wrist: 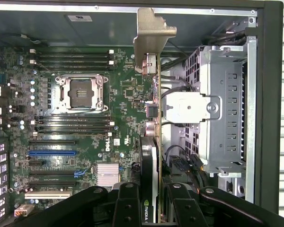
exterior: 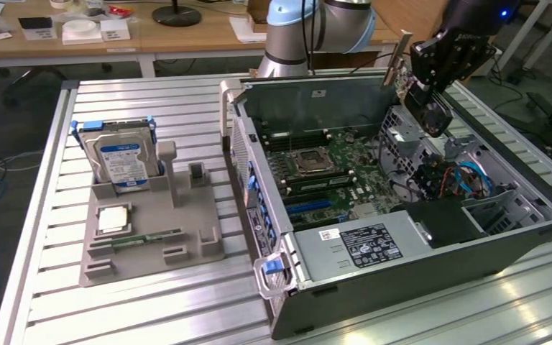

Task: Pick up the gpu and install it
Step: 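Insert the gpu into the slot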

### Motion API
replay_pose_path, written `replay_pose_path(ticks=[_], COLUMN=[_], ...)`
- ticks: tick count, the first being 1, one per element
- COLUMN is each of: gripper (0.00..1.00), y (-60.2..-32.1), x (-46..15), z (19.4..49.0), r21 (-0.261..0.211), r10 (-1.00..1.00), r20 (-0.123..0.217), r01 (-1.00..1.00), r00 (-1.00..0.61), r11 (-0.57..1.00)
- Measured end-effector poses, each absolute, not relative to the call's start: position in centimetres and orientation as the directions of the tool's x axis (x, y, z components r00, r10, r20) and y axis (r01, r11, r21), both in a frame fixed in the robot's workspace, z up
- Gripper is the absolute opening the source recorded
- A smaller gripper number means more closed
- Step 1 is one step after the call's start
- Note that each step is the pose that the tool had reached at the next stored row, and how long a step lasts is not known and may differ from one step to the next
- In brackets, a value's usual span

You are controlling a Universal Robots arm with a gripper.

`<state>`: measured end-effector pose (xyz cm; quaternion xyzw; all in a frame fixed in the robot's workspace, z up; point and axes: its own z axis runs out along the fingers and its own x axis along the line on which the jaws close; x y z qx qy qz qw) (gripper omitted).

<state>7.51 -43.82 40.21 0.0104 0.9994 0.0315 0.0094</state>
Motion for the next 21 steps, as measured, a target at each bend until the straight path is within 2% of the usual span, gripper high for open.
replay_pose_path(ticks=[21], gripper=[0.27], y=[-43.81], x=[7.51], z=[40.2], r21=[0.063], r10=[-0.156], r20=[-0.018], r01=[-0.157], r00=[-0.988], r11=[0.986])
